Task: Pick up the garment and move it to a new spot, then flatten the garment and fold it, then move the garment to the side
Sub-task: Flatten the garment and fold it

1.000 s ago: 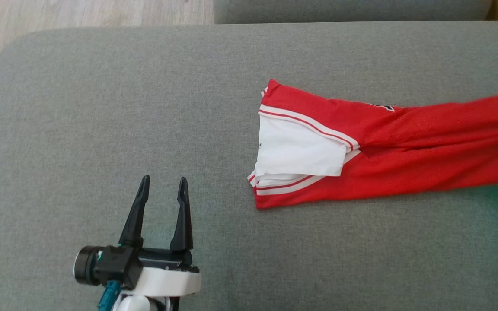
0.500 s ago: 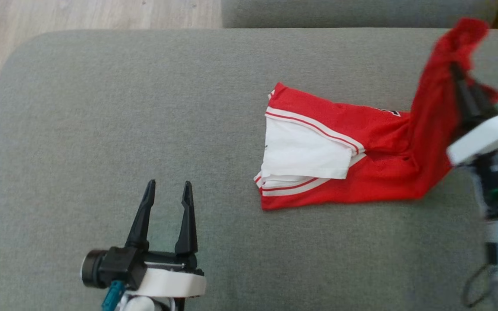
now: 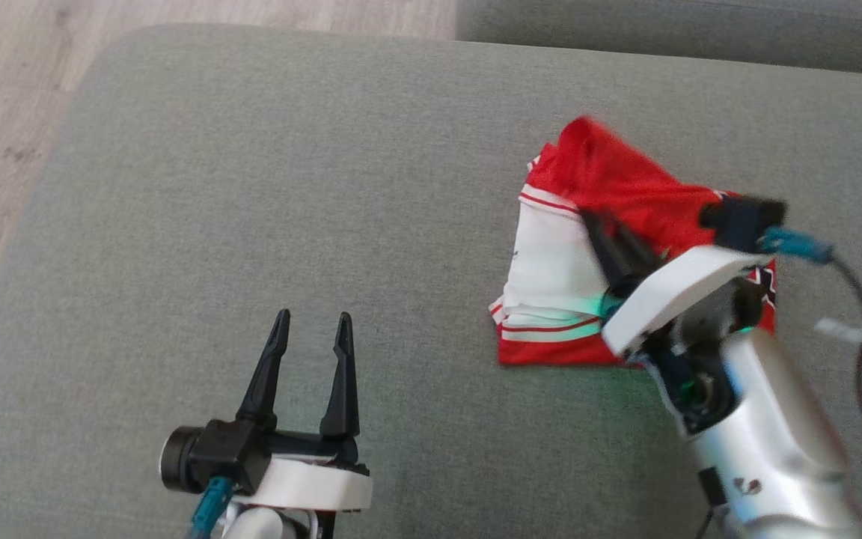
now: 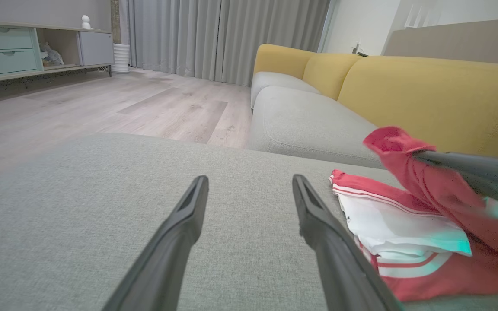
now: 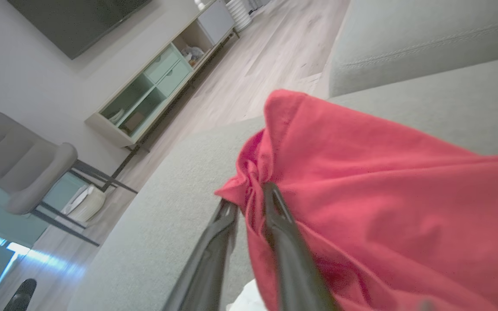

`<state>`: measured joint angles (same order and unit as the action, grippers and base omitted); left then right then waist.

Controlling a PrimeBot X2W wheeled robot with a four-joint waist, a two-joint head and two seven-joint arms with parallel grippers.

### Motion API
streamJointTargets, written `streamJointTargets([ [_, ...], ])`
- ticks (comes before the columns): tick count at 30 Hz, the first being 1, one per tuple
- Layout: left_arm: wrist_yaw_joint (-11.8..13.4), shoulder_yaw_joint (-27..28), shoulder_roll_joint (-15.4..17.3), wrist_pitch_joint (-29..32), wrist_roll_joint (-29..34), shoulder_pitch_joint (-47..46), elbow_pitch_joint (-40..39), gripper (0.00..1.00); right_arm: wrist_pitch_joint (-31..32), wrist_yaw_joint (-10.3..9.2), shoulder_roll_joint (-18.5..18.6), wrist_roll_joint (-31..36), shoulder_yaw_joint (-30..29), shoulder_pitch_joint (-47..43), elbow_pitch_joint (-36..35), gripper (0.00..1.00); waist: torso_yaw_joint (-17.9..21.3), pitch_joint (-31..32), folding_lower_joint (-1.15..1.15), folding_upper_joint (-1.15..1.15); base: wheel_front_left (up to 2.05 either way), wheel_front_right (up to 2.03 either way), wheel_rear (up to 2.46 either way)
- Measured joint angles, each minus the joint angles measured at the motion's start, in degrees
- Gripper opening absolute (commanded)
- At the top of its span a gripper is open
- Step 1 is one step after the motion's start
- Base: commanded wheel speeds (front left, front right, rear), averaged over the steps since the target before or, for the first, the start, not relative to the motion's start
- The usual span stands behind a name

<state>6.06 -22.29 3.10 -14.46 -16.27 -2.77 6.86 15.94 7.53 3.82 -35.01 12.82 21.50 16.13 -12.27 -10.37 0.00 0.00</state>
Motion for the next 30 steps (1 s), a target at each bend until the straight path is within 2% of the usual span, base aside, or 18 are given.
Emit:
streamJointTargets([
  [1,0.00,-0.02,0.00,0.00,-0.29,0.00,0.04,1.00,-1.18,0.00,-0.01,-1.04,1.42,0.02,1.46,1.00,-0.32,0.08,0.00,0.00,0.00,0.00,0.00],
  [5,0.01,-0.36,0.00,0.00,-0.57,-0.01,0.18,1.00,-6.56,0.00,-0.03,-6.22,6.45,0.55,5.24,1.00,-1.16,0.38,0.00,0.00,0.00,0.00,0.00],
  [9,0.34,-0.62,0.00,0.00,-1.22,-0.03,0.10,1.00,-12.15,0.00,-0.08,-9.31,7.19,3.05,6.13,1.00,-1.13,0.78,0.00,0.00,0.00,0.00,0.00],
  [15,0.57,-0.43,0.00,0.00,-1.42,-0.01,-0.18,1.00,-15.60,0.00,1.46,-2.64,-1.62,4.66,5.11,1.00,-0.39,2.06,0.00,0.00,0.00,0.00,0.00],
  [21,0.55,0.34,0.00,0.00,-1.32,1.25,-0.21,1.00,-19.11,0.00,8.73,-0.78,-7.23,-2.73,0.73,1.00,0.60,4.24,0.00,0.00,0.00,0.00,0.00],
  [27,0.47,2.25,0.03,0.00,-0.70,4.37,0.08,1.00,-27.09,0.00,12.50,7.19,-6.45,-13.24,0.62,1.00,2.60,7.65,0.00,0.00,0.00,0.00,0.00],
  [30,0.41,2.55,0.02,0.00,-0.07,6.55,0.18,1.00,-29.29,0.00,12.01,10.02,-4.76,-18.23,1.43,1.00,3.75,9.69,-0.01,0.00,0.00,0.00,0.00],
])
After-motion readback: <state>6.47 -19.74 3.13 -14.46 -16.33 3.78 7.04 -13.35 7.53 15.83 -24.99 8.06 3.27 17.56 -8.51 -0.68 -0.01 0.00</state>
